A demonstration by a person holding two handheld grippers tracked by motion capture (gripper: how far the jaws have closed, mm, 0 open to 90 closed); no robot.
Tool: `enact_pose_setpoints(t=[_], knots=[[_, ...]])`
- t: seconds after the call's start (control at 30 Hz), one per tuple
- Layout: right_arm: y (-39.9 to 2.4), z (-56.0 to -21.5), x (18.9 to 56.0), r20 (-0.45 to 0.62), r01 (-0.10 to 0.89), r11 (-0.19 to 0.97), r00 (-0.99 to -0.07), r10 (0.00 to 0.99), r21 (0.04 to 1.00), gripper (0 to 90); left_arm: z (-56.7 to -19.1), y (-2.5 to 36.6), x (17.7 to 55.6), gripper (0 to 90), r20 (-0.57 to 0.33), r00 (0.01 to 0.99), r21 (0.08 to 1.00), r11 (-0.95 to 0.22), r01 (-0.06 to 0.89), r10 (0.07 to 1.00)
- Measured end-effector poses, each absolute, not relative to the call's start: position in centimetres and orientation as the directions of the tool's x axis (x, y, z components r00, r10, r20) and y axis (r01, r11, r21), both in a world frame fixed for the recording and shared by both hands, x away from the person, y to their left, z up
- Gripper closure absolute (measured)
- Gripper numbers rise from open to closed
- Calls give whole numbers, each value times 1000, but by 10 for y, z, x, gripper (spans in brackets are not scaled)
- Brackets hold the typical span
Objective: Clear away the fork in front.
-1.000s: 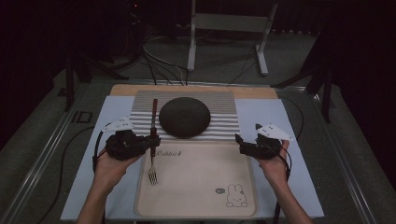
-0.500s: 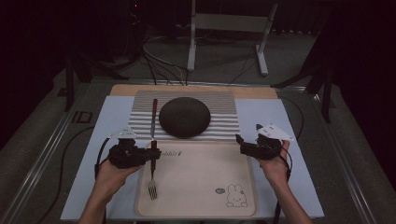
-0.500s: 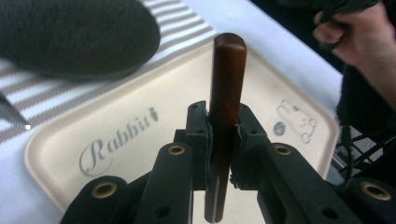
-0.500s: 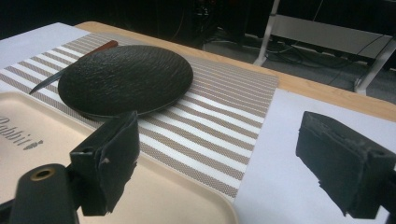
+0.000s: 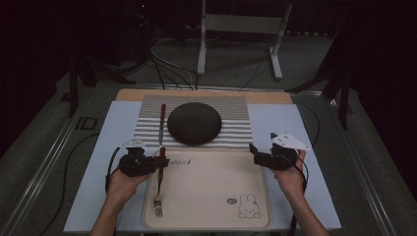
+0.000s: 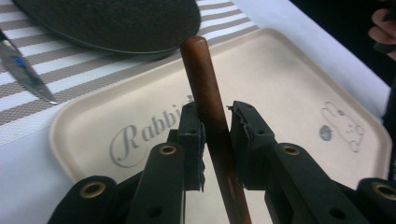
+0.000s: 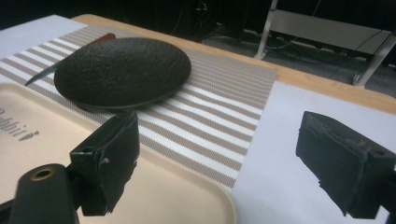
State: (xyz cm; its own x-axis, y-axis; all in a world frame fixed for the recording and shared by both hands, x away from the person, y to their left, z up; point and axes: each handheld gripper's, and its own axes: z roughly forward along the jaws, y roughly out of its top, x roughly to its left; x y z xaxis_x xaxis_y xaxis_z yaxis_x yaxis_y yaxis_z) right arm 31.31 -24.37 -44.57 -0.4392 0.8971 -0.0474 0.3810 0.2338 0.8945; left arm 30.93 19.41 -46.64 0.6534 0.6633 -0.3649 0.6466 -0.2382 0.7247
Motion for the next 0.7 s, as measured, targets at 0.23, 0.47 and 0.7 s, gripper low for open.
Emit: enact_pose_setpoints(t=[0.23,0.47,0.7], knots=[[-244,-446,311,-49,379,236,-442,896,895,135,-475,193,312,730,-335,633,728,-235,644,698],[-250,-448,310,-43,391,229,-429,902,891,132,-480,191,310,721,-337,624,723,-231,651,705],[-254,-450,308,-41,399,225,-420,907,889,130,-484,190,310,716,-340,615,713,-232,662,711]])
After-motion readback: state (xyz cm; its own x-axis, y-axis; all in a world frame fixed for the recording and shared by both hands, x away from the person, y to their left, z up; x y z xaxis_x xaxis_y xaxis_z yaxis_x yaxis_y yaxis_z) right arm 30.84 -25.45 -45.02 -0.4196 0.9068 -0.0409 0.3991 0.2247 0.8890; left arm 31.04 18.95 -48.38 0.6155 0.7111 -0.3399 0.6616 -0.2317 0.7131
